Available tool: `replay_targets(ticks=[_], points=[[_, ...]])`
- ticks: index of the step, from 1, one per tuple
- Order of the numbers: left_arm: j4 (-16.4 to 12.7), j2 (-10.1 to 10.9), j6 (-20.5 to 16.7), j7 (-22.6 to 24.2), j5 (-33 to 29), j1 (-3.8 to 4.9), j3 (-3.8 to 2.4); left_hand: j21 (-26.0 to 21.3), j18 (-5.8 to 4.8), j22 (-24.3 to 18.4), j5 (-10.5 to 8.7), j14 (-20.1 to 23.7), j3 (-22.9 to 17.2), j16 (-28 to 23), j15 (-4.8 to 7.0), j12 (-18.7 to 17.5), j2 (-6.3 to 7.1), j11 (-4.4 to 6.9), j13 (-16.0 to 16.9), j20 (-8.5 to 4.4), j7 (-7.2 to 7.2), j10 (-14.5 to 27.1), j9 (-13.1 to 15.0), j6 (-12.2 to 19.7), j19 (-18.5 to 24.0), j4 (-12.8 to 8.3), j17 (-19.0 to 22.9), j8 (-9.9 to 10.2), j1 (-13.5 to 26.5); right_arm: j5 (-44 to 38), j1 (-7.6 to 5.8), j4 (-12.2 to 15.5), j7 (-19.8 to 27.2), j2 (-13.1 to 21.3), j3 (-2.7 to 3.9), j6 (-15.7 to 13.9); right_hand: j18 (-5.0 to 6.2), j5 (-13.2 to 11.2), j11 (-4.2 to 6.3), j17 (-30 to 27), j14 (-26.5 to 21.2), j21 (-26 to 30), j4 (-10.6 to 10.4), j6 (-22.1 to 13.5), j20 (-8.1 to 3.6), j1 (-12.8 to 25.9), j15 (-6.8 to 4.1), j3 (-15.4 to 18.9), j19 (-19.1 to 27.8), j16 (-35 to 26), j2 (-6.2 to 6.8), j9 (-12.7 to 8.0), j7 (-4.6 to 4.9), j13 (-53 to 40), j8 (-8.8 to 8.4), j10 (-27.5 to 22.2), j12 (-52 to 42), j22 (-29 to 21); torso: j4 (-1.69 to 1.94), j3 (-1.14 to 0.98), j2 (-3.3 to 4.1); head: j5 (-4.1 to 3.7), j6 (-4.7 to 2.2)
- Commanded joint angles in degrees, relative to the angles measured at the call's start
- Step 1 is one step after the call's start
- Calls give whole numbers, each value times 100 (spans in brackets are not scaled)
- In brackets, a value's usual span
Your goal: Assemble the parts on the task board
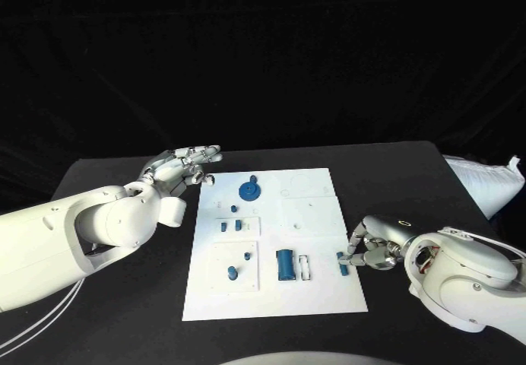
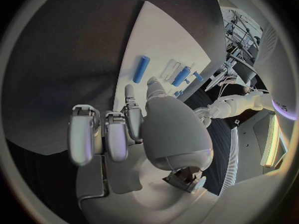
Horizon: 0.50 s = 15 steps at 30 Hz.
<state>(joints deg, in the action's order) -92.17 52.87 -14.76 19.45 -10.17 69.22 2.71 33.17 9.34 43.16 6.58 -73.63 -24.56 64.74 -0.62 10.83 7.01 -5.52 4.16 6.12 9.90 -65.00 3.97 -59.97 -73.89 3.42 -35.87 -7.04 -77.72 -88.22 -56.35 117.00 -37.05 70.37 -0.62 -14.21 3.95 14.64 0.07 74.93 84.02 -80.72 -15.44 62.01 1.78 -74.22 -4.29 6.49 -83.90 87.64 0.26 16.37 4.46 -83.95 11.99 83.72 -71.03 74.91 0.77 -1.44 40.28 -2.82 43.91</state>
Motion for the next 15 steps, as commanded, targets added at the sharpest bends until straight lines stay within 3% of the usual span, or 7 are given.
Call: replay_targets(ticks=[1, 10, 15], points=[[-7, -6, 119, 23, -3, 0, -2, -26, 108, -7, 30, 50, -6, 0, -3, 21, -4, -14, -6, 9, -2, 39, -8, 27, -5, -32, 3, -35, -36, -318, 51, -28, -155, -47, -4, 274, -69, 190, 15, 1117, 515, 19, -72, 68, 5, 67, 16, 59, -84, -10, 44, -25, -11, 532, -52, 13, -29, 9, 15, 4, 3, -23, 5], [-8, 7, 117, 17, -2, -2, -1, -26, 108, -7, 30, 50, -6, 0, -3, 21, -4, -14, -6, 9, -2, 39, -8, 27, -5, -32, 3, -35, -36, -389, 126, -81, -182, -180, -6, 332, -69, 252, 29, 1122, 516, 21, -67, 147, -1, 32, 6, 120, -84, -8, 80, -30, -30, 530, -61, 15, -19, 10, 0, 7, 3, -1, 14], [-10, 8, 121, 16, -2, -2, 0, -26, 108, -7, 30, 50, -6, 0, -3, 21, -4, -14, -6, 9, -2, 39, -8, 27, -5, -32, 3, -35, -36, -522, 141, -101, -194, -232, -6, 404, -73, 153, 50, 1141, 520, 9, 26, 219, -17, -165, -12, 120, -92, 3, 92, -25, -52, 519, -70, 21, -23, 32, 4, 4, 3, 1, 18]])
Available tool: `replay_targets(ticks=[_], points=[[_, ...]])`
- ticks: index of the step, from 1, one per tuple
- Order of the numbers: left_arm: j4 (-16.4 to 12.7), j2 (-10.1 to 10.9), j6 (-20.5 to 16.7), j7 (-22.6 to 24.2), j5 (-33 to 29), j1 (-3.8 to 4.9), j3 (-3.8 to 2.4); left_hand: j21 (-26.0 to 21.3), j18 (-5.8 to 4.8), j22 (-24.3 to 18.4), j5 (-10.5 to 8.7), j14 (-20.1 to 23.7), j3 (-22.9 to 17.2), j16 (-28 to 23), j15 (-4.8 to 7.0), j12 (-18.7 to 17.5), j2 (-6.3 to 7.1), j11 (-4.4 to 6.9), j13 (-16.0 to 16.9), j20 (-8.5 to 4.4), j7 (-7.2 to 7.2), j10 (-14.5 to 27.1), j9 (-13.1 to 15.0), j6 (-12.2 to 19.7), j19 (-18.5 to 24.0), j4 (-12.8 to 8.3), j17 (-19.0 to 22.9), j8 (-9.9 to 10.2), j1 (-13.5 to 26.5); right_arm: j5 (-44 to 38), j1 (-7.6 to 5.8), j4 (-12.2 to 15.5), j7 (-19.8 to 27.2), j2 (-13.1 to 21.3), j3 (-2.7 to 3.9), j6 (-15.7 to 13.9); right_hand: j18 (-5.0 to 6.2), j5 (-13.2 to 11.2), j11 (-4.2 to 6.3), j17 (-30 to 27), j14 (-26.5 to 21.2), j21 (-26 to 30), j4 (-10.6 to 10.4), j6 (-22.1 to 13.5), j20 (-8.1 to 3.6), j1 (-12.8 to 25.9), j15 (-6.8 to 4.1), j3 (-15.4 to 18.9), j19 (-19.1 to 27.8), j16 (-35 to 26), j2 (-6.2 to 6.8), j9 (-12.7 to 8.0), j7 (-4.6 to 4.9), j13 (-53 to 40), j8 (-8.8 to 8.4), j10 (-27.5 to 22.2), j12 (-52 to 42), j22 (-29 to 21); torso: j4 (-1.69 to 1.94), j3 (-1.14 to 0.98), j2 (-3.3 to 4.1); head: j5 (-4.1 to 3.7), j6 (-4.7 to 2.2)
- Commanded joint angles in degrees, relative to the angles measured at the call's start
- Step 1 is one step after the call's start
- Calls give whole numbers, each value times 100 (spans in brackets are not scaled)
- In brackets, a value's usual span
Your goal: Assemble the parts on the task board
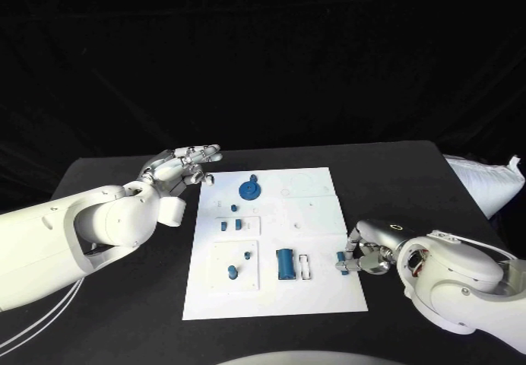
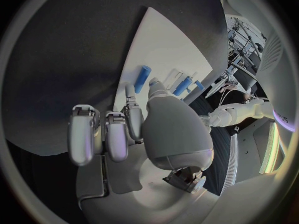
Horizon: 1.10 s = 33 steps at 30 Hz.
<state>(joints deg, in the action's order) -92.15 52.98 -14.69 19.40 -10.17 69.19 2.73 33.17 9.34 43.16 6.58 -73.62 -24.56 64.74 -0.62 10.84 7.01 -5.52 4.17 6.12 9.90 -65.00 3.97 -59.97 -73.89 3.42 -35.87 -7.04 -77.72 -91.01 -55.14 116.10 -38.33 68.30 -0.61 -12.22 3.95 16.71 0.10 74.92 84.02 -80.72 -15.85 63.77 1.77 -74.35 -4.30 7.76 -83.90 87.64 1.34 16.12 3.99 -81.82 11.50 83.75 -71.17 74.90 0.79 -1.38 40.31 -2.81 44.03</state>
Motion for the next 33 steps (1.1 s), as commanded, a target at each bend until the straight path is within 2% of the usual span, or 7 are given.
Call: replay_targets(ticks=[1, 4, 10, 16, 21, 27, 33], points=[[-12, -4, 115, 20, -2, 1, -2, -26, 108, -7, 30, 49, -6, 0, -3, 21, -4, -14, -7, 9, -2, 39, -8, 27, -5, -32, 3, -35, -36, -283, 24, -16, -71, -38, -7, 225, -75, -72, 52, 1145, 521, 6, 99, 56, -20, -212, -16, -14, -94, 5, -18, 2, -10, 302, -25, 20, -10, 39, 4, -3, -1, 4, 12], [-12, -2, 115, 19, -2, 1, -2, -26, 108, -7, 30, 49, -6, 0, -3, 21, -4, -14, -7, 9, -2, 39, -8, 27, -5, -32, 3, -35, -36, -427, 35, -39, -84, -81, -7, 275, -77, -171, 65, 1159, 524, 0, 205, 80, -32, -405, -29, -68, -97, 13, -51, 4, -22, 297, -38, 22, -10, 50, 6, -2, -1, 6, 15], [-16, 3, 117, 19, -2, 1, -2, -26, 108, -7, 30, 49, -6, 0, -3, 21, -4, -14, -7, 9, -2, 39, -8, 27, -5, -32, 3, -35, -36, -894, 80, -107, -135, -232, -8, 452, -84, -953, 95, 1186, 528, -15, 573, 114, -63, -1053, -61, -439, -105, 28, -193, -4, -48, 291, -98, 11, 10, 81, 6, -2, 0, 19, 26], [-21, 9, 113, 20, -2, 1, -2, -28, 108, -8, 31, 52, -7, 3, -5, 26, -8, -15, -7, 10, -1, 42, -8, 28, -6, -35, 8, -37, -38, -1221, 133, -144, -204, -358, -9, 654, -93, -1194, 78, 1224, 535, -35, 829, 143, -63, -1384, -44, -852, -115, 51, -270, -33, -23, 310, -177, -17, 70, 120, 4, 0, -1, 30, 36], [-26, 10, 112, 22, -2, 1, -2, -28, 108, -8, 31, 52, -7, 3, -5, 26, -8, -15, -7, 10, -1, 42, -8, 28, -6, -35, 8, -37, -38, -1274, 148, -151, -234, -406, -9, 724, -97, -1144, 74, 1237, 538, -46, 822, 154, -52, -1301, -39, -961, -121, 58, -264, -43, -24, 301, -212, -7, 62, 138, 3, 0, -1, 38, 40], [-34, 9, 109, 24, 0, 1, -2, -28, 108, -8, 31, 52, -7, 3, -5, 26, -8, -15, -7, 10, -1, 42, -8, 28, -6, -35, 8, -37, -38, -1131, 153, -161, -265, -426, -9, 702, -101, -529, 66, 1266, 544, -65, 682, 119, -47, -1040, -38, -1324, -133, 76, -316, -69, -24, 282, -316, 11, 52, 168, 9, 0, -2, 48, 50], [-38, 13, 106, 22, 15, 1, -2, -28, 108, -8, 32, 53, -9, 3, -5, 28, -12, -15, -7, 10, -2, 42, -7, 27, -6, -35, 12, -38, -39, -744, 153, -137, -293, -419, -9, 489, -104, -565, 74, 1295, 551, -77, 570, 117, -47, -884, -29, -1943, -139, 94, -381, -74, -6, 274, -382, 22, 58, 188, 8, -3, -6, 67, 68]])
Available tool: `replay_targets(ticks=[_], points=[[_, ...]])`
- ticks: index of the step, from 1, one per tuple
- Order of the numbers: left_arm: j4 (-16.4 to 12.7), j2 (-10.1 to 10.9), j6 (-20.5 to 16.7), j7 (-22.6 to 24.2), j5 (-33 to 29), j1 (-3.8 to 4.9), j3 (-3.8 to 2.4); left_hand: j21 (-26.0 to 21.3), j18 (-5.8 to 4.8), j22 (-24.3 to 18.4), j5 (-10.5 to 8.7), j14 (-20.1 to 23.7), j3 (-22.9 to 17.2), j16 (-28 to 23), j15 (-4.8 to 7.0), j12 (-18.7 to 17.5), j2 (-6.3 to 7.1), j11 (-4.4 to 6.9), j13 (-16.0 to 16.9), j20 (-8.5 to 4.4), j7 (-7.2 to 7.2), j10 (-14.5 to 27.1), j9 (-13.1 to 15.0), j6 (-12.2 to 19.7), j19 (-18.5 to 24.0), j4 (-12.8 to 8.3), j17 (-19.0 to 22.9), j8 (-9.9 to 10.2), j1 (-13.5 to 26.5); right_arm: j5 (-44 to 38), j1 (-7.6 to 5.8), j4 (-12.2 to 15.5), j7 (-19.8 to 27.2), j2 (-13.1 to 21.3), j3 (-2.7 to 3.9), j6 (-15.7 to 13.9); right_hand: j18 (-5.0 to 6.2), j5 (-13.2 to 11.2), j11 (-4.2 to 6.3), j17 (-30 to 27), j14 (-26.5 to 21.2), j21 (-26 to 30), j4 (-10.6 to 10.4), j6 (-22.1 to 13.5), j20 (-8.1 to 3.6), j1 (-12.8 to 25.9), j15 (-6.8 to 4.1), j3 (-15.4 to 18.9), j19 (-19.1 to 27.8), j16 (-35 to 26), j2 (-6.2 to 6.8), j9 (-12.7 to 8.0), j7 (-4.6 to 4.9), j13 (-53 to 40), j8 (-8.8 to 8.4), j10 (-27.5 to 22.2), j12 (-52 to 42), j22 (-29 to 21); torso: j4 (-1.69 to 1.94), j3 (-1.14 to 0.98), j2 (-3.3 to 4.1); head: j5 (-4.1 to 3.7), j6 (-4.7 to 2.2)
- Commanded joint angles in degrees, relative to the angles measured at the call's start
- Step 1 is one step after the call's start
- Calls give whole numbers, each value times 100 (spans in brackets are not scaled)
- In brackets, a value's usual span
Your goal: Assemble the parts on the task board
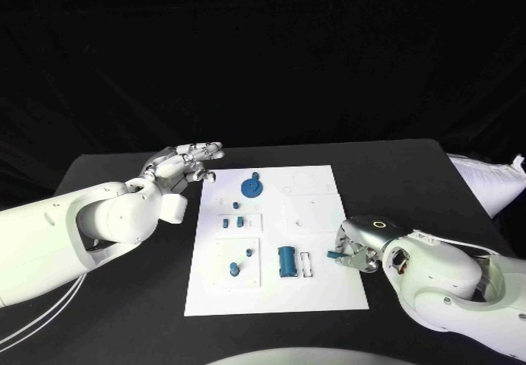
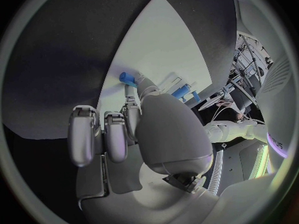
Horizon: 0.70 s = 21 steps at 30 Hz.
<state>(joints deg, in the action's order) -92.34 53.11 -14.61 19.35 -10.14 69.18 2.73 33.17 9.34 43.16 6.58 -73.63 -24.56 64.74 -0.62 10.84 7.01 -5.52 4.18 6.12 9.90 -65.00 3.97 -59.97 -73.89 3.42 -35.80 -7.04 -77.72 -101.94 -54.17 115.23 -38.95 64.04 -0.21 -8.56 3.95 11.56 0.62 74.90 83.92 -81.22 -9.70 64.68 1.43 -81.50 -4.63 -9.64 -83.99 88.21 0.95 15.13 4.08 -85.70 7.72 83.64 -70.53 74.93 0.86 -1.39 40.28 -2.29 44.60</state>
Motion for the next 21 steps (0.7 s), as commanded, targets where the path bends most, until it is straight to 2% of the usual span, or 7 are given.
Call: replay_targets(ticks=[1, 5, 8, 14, 21], points=[[-20, 0, 97, 26, 14, 2, -3, -29, 108, -8, 32, 53, -9, 3, -5, 28, -12, -15, -8, 10, -2, 42, -7, 27, -6, -35, 5, -38, -39, 439, 56, -38, -227, 10, -49, 60, -105, -120, 23, 1298, 560, -29, -71, 35, -11, -113, 7, -393, -131, 38, -314, 27, -12, 659, -18, 35, -5, 189, -1, -2, -3, 18, 12], [-22, 2, 95, 26, 16, 2, -3, -29, 108, -8, 32, 53, -9, 3, -5, 28, -12, -15, -8, 10, -2, 42, -7, 27, -6, -35, 5, -38, -39, 717, 54, 22, -210, 23, -42, -202, -106, -181, 19, 1307, 562, -29, -117, 72, 5, 177, 5, -1006, -129, 43, -49, 47, -17, 643, -56, 48, -4, 191, -1, 0, -5, 30, 9], [-22, 1, 95, 28, 17, 2, -3, -29, 108, -8, 32, 53, -9, 3, -5, 28, -12, -15, -8, 10, -2, 42, -7, 27, -6, -35, 5, -38, -39, 922, 45, 78, -205, 34, -32, -430, -105, -197, 9, 1307, 562, -28, -118, 91, 4, 348, 11, -1264, -129, 42, 84, 66, -15, 639, -70, 52, 2, 192, 4, 5, -5, 29, 6], [-27, -1, 96, 31, 17, 2, -3, -29, 108, -8, 32, 53, -9, 3, -5, 28, -12, -15, -8, 10, -2, 42, -7, 27, -6, -35, 5, -38, -39, 1315, 19, 200, -199, 41, -16, -908, -102, -261, 1, 1308, 563, -23, -148, 117, 5, 596, 17, -1388, -126, 42, 272, 90, -8, 620, -77, 69, -19, 187, 1, 2, 1, 43, 11], [-34, 2, 94, 34, 18, 2, -3, -29, 108, -9, 33, 54, -12, 4, -4, 31, -16, -13, -8, 10, -5, 43, -7, 26, -7, -39, 8, -40, -45, 1780, 6, 286, -238, 7, -11, -1237, -101, -260, 3, 1318, 565, -21, -203, 150, 6, 824, 16, -1397, -127, 49, 429, 112, -13, 597, -78, 91, -50, 185, 0, 1, 5, 58, 22]])
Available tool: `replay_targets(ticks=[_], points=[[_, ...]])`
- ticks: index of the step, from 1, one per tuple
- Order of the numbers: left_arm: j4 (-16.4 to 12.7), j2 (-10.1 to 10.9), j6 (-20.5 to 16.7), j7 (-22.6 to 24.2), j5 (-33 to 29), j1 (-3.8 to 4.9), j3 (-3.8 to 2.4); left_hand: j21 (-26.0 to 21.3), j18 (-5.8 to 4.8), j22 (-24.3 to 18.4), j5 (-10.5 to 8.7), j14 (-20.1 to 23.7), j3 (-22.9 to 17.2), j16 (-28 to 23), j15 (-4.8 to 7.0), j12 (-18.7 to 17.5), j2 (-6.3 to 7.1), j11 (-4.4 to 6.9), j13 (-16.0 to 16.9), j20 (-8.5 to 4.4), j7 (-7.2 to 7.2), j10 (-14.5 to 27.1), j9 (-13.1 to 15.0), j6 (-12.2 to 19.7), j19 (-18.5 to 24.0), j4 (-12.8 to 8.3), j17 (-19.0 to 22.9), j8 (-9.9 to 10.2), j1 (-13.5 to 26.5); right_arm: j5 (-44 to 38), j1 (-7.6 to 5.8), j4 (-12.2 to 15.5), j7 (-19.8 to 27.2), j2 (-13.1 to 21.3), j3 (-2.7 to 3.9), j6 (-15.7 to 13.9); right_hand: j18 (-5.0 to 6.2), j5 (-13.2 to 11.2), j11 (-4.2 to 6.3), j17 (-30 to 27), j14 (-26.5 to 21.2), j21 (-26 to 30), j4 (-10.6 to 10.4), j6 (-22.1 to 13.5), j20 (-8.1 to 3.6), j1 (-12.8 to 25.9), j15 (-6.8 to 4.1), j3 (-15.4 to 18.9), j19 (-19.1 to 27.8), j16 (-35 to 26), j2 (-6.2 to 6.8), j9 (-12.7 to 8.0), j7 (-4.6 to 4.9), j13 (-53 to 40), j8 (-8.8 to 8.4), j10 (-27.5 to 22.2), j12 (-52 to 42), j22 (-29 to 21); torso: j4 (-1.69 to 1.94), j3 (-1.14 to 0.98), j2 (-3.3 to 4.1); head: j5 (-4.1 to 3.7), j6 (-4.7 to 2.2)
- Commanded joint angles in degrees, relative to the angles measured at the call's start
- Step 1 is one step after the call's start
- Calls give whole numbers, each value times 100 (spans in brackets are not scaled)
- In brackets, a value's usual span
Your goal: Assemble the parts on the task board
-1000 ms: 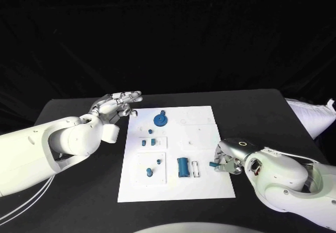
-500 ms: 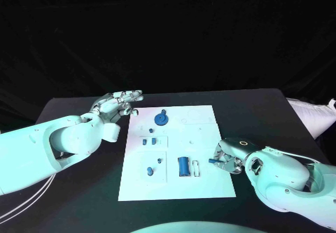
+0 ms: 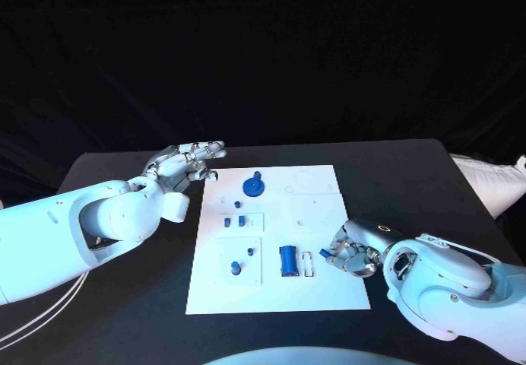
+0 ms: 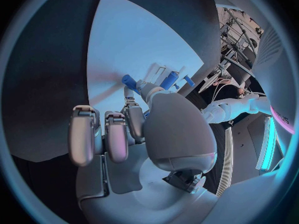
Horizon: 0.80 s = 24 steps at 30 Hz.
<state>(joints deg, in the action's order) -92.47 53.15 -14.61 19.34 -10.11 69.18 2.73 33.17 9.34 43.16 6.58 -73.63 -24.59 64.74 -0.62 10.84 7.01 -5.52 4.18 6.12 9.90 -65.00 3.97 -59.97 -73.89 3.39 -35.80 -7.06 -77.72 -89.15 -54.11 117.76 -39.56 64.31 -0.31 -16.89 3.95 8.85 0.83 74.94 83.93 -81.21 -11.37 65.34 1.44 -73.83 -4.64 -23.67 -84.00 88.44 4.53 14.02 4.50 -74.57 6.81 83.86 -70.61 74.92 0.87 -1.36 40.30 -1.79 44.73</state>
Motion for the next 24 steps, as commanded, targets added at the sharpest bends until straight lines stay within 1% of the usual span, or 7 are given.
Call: replay_targets(ticks=[1, 5, 9, 12, 15, 19, 24], points=[[-23, -2, 94, 35, 14, 2, -3, -29, 108, -9, 33, 54, -9, 4, -4, 31, -17, -13, -9, 10, -5, 43, -7, 26, -7, -37, 9, -38, -45, 564, -1, 40, -185, -31, 1, -439, -101, 35, -16, 1317, 565, -24, -42, 95, 4, 94, 16, 15, -129, 28, 98, 228, -58, -521, 16, 73, -49, 190, -3, 0, 3, 10, 13], [-31, -2, 94, 32, 14, 2, -3, -29, 108, -9, 33, 54, -9, 4, -4, 31, -17, -13, -9, 10, -5, 43, -7, 26, -7, -37, 9, -38, -45, 819, -3, 27, -203, -86, 1, -464, -103, 117, -11, 1331, 569, -31, -67, 126, 0, 228, 11, 79, -134, 37, 200, 245, -65, -540, 24, 89, -77, 202, -4, 1, 5, 13, 20], [-42, -5, 97, 29, 14, 2, -3, -29, 108, -9, 33, 54, -9, 4, -4, 31, -17, -13, -9, 10, -5, 43, -7, 26, -7, -37, 9, -38, -45, 999, -3, -16, -248, -179, 1, -364, -104, 223, -7, 1333, 569, -33, -91, 158, -3, 360, 8, 185, -137, 38, 288, 263, -71, -549, 33, 97, -85, 206, -2, 1, -1, 20, 27], [-45, -6, 98, 28, 14, 2, -2, -29, 108, -9, 33, 54, -9, 4, -4, 31, -17, -13, -9, 10, -5, 43, -7, 26, -7, -37, 9, -38, -45, 1063, -4, -55, -294, -244, 1, -281, -105, 391, 1, 1337, 570, -37, -126, 194, -8, 481, 2, 310, -140, 41, 339, 282, -82, -561, 47, 107, -100, 213, -3, 1, -2, 23, 30], [-48, -6, 99, 27, 14, 2, -2, -29, 108, -9, 33, 54, -9, 4, -4, 31, -17, -13, -9, 10, -5, 43, -7, 26, -7, -37, 9, -38, -45, 1105, -4, -98, -339, -311, 0, -193, -108, 623, 22, 1346, 572, -48, -166, 262, -20, 603, -15, 477, -147, 47, 352, 317, -110, -575, 82, 119, -116, 230, -4, 0, -2, 29, 36], [-50, -6, 102, 26, 14, 2, -2, -29, 108, -9, 33, 54, -9, 4, -4, 31, -17, -13, -9, 10, -5, 43, -7, 26, -7, -37, 9, -38, -45, 1135, -3, -143, -378, -399, -1, -159, -111, 1119, 48, 1353, 573, -53, -212, 308, -48, 741, -40, 792, -154, 51, 343, 378, -139, -587, 117, 131, -121, 242, -6, -1, -1, 38, 38], [-53, -8, 107, 22, 14, 2, -2, -29, 108, -9, 33, 54, -9, 4, -4, 31, -17, -13, -9, 10, -5, 43, -7, 26, -7, -37, 9, -38, -45, 1144, -2, -195, -395, -483, -1, -134, -111, 1248, 54, 1355, 574, -52, -218, 308, -56, 759, -46, 949, -154, 52, 299, 406, -145, -582, 123, 131, -102, 242, 1, 2, -1, 40, 39]])
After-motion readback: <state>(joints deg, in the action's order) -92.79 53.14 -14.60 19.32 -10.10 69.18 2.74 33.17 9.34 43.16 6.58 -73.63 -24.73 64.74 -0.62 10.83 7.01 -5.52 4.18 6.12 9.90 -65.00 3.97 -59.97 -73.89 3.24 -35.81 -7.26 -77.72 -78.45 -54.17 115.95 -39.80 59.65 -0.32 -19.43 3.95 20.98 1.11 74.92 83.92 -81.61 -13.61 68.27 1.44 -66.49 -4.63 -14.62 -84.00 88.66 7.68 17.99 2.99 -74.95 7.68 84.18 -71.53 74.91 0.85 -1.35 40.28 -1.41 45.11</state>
